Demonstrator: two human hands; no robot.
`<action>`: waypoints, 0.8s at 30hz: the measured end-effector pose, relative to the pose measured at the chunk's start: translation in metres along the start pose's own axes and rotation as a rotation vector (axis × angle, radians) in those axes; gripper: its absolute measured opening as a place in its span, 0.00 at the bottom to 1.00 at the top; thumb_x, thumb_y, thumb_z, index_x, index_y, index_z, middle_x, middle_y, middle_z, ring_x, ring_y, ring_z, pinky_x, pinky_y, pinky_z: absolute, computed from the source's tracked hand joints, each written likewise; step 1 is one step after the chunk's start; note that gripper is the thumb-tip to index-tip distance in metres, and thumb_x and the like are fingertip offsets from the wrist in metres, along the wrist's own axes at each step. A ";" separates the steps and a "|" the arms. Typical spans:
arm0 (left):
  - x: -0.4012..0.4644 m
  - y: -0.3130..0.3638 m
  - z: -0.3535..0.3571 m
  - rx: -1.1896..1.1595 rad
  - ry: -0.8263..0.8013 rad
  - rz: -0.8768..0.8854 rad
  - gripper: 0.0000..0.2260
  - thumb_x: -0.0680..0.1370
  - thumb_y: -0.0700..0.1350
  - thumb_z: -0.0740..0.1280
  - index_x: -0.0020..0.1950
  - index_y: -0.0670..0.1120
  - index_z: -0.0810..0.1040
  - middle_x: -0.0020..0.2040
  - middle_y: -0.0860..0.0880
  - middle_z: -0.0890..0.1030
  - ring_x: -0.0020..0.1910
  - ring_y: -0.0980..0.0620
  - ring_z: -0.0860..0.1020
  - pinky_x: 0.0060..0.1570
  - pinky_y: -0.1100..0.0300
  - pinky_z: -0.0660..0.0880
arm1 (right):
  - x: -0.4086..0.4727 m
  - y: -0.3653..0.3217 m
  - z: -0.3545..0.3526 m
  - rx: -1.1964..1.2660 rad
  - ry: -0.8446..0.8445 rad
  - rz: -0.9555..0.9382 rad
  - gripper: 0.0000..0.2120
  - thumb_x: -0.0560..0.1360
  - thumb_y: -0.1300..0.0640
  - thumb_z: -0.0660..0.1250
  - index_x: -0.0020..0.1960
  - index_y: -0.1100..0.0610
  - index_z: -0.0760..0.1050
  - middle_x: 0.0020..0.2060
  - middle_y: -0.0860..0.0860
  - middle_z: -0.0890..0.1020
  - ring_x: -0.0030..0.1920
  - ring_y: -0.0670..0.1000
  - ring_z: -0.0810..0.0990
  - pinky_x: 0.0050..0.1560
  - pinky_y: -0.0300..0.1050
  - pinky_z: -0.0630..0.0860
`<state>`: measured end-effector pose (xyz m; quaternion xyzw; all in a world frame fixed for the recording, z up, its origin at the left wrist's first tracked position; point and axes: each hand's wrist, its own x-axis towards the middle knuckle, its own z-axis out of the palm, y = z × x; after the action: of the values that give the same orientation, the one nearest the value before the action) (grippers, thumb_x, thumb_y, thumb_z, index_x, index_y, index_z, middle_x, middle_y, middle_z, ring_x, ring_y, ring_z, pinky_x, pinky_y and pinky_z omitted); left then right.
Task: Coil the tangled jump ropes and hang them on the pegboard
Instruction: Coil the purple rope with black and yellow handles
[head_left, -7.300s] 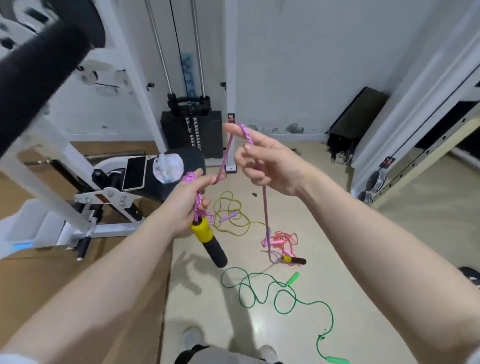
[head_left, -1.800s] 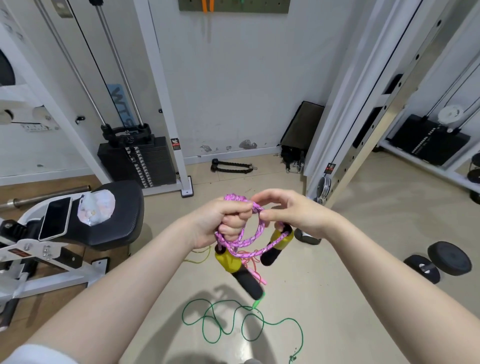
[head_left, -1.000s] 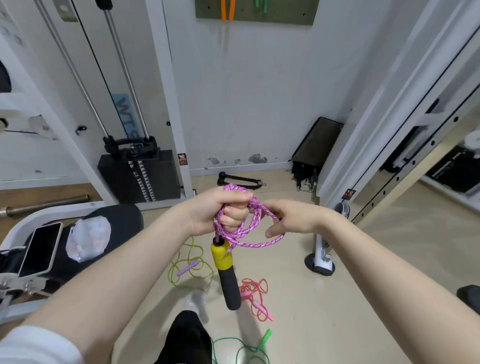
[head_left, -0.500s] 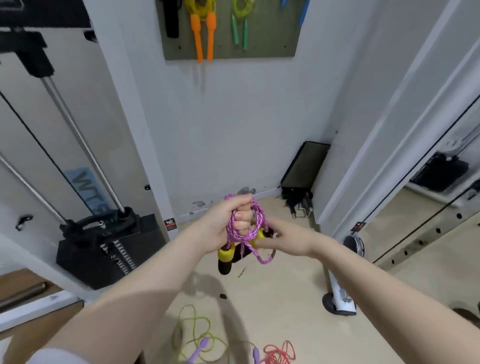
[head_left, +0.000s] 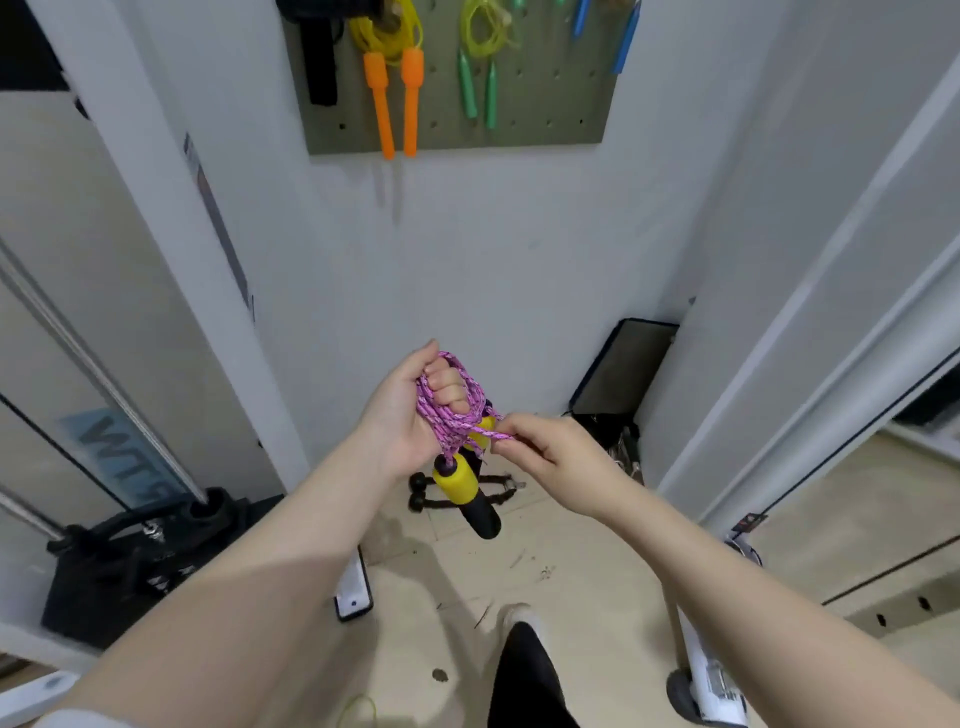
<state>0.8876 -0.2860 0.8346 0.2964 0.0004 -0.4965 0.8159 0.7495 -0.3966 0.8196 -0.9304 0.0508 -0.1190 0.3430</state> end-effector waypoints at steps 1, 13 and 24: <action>0.013 0.006 -0.002 -0.012 0.032 0.033 0.23 0.80 0.49 0.57 0.24 0.48 0.64 0.21 0.54 0.64 0.18 0.57 0.63 0.22 0.69 0.62 | 0.011 0.012 -0.010 0.011 -0.024 0.024 0.07 0.78 0.57 0.63 0.45 0.58 0.77 0.25 0.43 0.72 0.29 0.42 0.69 0.31 0.34 0.62; 0.170 0.026 0.056 0.686 0.080 0.239 0.17 0.81 0.41 0.55 0.35 0.40 0.75 0.24 0.43 0.73 0.24 0.48 0.77 0.30 0.59 0.77 | 0.186 0.067 -0.115 0.691 -0.497 -0.030 0.03 0.76 0.64 0.61 0.44 0.59 0.70 0.36 0.54 0.83 0.25 0.47 0.72 0.27 0.40 0.66; 0.248 0.054 0.084 0.470 -0.192 0.121 0.24 0.76 0.62 0.53 0.34 0.44 0.73 0.21 0.50 0.67 0.18 0.55 0.61 0.22 0.63 0.59 | 0.280 0.134 -0.157 0.542 0.130 -0.024 0.08 0.73 0.66 0.68 0.38 0.55 0.80 0.32 0.45 0.81 0.31 0.41 0.74 0.36 0.32 0.71</action>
<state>1.0322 -0.5098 0.8565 0.4289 -0.2103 -0.4591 0.7490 0.9783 -0.6461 0.9009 -0.7958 0.0278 -0.1916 0.5738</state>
